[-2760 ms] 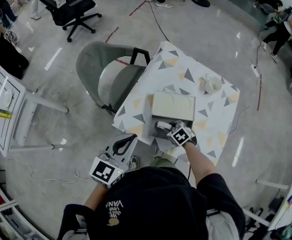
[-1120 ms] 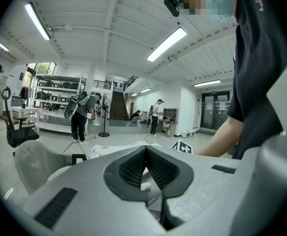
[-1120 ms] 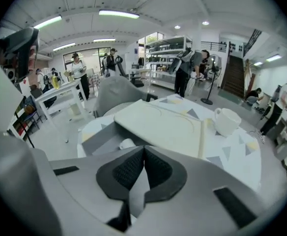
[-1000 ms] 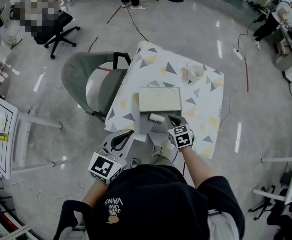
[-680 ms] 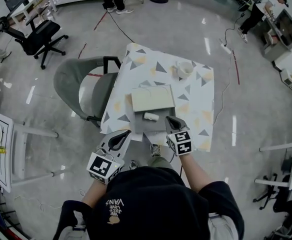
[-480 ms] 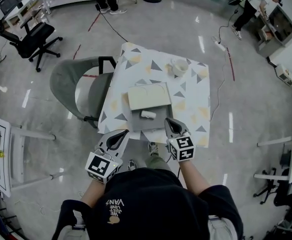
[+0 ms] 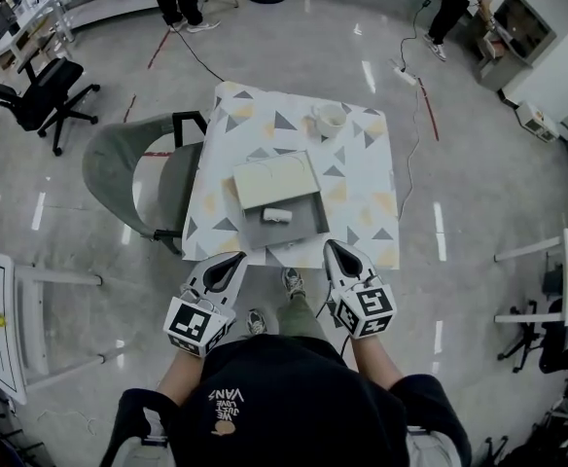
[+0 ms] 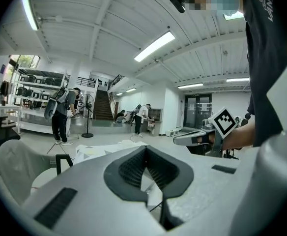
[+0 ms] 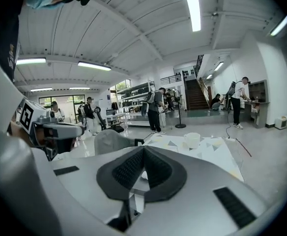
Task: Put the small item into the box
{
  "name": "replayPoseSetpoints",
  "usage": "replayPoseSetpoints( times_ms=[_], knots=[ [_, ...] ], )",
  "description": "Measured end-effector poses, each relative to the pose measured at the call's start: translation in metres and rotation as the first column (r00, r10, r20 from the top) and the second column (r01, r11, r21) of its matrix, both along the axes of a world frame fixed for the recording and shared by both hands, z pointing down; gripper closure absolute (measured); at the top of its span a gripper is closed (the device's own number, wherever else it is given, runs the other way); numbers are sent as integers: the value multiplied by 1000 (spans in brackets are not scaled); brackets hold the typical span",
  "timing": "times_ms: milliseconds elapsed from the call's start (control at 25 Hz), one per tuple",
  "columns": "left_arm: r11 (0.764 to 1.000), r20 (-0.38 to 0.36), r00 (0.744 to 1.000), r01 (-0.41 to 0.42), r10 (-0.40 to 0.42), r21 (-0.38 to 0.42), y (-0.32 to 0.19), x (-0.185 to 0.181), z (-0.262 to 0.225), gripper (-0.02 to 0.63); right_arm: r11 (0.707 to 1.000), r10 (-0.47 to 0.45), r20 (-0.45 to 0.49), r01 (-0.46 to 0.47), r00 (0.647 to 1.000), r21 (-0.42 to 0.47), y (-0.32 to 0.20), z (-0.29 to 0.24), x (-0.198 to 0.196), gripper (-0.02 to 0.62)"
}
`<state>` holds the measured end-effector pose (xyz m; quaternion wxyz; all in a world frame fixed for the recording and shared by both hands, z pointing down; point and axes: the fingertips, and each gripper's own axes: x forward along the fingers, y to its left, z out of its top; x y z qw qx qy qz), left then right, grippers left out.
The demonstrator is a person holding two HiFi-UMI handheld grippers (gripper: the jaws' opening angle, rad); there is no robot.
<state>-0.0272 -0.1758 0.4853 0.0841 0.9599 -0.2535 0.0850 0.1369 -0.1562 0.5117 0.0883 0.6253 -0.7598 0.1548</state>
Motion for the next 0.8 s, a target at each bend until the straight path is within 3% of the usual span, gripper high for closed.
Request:
replayPoseSetpoints(
  times_ms=[200, 560, 800],
  knots=[
    [1000, -9, 1000, -28, 29, 8, 12, 1, -1, 600, 999, 17, 9, -18, 1000, 28, 21, -13, -3, 595],
    [1000, -28, 999, 25, -26, -12, 16, -17, 0, 600, 999, 26, -6, -25, 1000, 24, 46, -13, -12, 595],
    [1000, -15, 1000, 10, -10, 2, 26, -20, -1, 600, 999, 33, -20, -32, 999, 42, 50, -20, -13, 595]
  ],
)
